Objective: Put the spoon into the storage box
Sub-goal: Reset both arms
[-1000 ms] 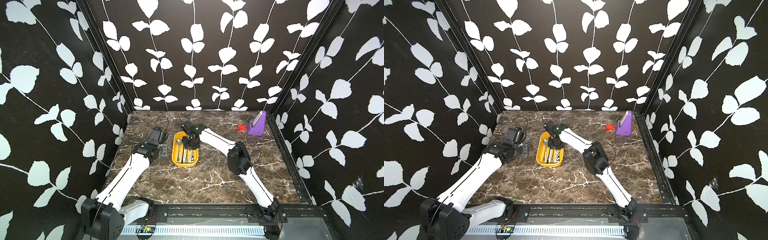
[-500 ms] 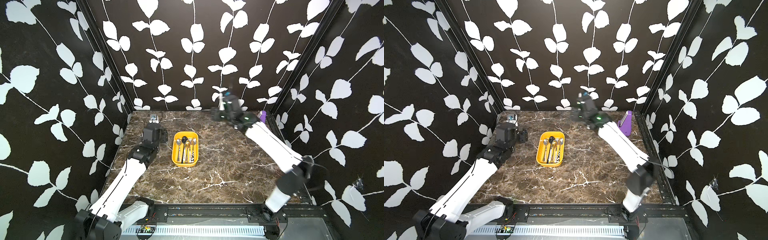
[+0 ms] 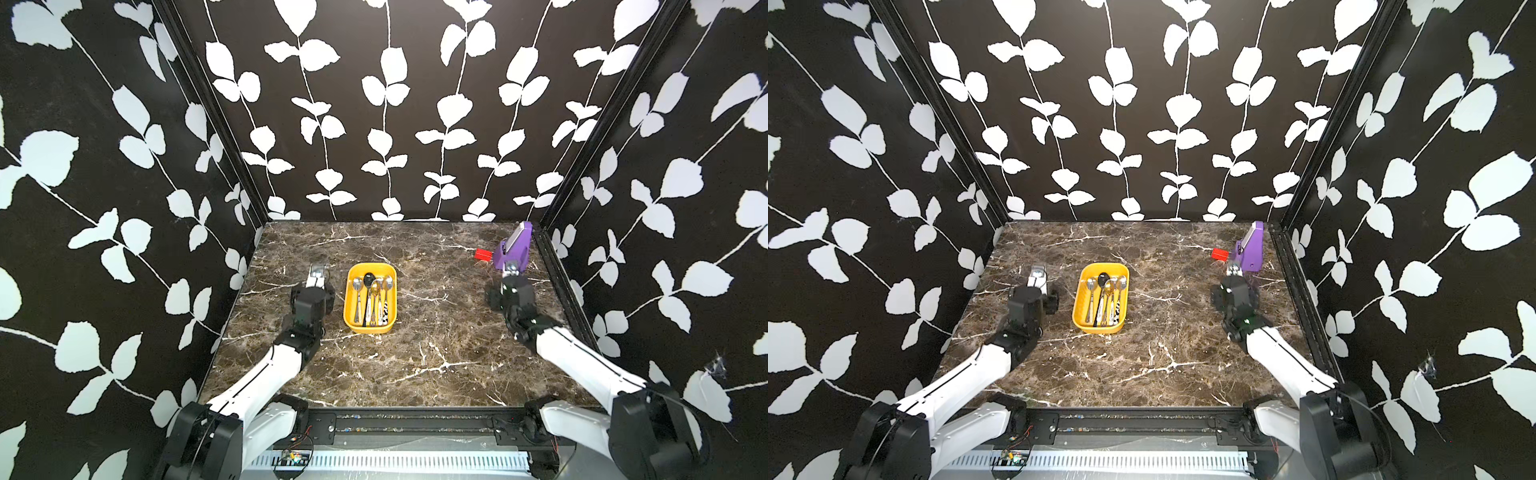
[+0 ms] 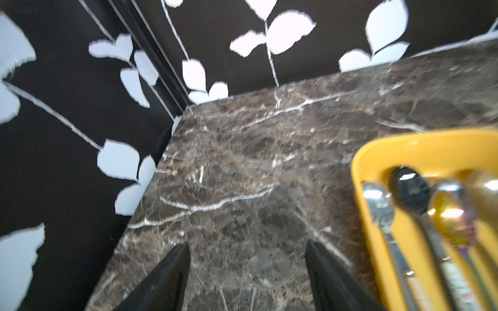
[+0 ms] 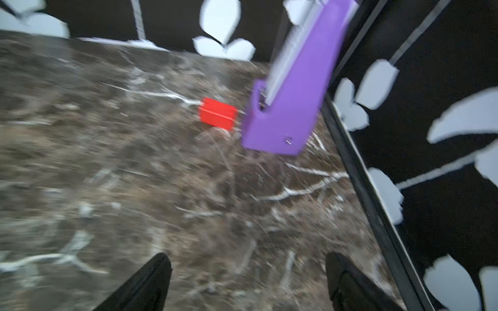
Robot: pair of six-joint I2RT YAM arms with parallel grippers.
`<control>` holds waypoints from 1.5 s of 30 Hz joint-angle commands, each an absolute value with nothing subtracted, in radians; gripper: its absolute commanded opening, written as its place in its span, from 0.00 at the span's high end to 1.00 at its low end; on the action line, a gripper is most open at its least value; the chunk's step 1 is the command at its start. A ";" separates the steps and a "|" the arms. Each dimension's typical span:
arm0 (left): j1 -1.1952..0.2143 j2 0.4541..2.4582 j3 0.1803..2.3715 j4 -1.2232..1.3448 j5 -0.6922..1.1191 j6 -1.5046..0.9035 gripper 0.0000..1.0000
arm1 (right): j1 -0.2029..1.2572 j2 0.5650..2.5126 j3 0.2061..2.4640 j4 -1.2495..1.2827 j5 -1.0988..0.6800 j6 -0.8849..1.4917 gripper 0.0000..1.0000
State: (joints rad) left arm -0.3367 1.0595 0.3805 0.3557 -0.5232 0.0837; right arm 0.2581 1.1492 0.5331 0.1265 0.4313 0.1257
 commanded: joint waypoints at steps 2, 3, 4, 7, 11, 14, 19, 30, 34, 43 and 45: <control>-0.318 1.159 0.331 0.608 -0.546 0.127 0.27 | 0.196 1.197 0.457 0.388 0.494 0.114 0.09; -0.312 1.190 0.325 0.645 -0.529 0.133 0.27 | 0.186 1.229 0.439 0.455 0.487 0.099 0.09; -0.305 1.225 0.320 0.690 -0.509 0.140 0.27 | 0.176 1.270 0.426 0.523 0.493 0.093 0.09; -0.286 1.329 0.314 0.825 -0.489 0.169 0.27 | 0.146 1.372 0.417 0.657 0.527 0.062 0.10; -0.243 1.370 0.344 0.830 -0.385 0.194 0.27 | 0.084 1.404 0.359 0.813 0.468 0.071 0.11; -0.186 1.437 0.303 0.982 -0.299 0.192 0.28 | 0.029 1.450 0.311 0.935 0.336 0.081 0.12; -0.091 1.534 0.302 1.029 -0.152 0.125 0.25 | 0.011 1.511 0.289 1.016 0.165 0.035 0.11; -0.055 1.558 0.404 0.890 -0.100 0.105 0.02 | 0.017 1.528 0.390 0.866 0.137 0.015 0.01; -0.055 1.559 0.404 0.896 -0.104 0.106 0.02 | 0.018 1.523 0.393 0.855 0.141 0.013 0.01; -0.055 1.549 0.407 0.870 -0.103 0.102 0.02 | 0.025 1.526 0.398 0.848 0.143 0.007 0.01; -0.055 1.550 0.408 0.871 -0.103 0.102 0.02 | 0.026 1.527 0.400 0.844 0.142 0.006 0.01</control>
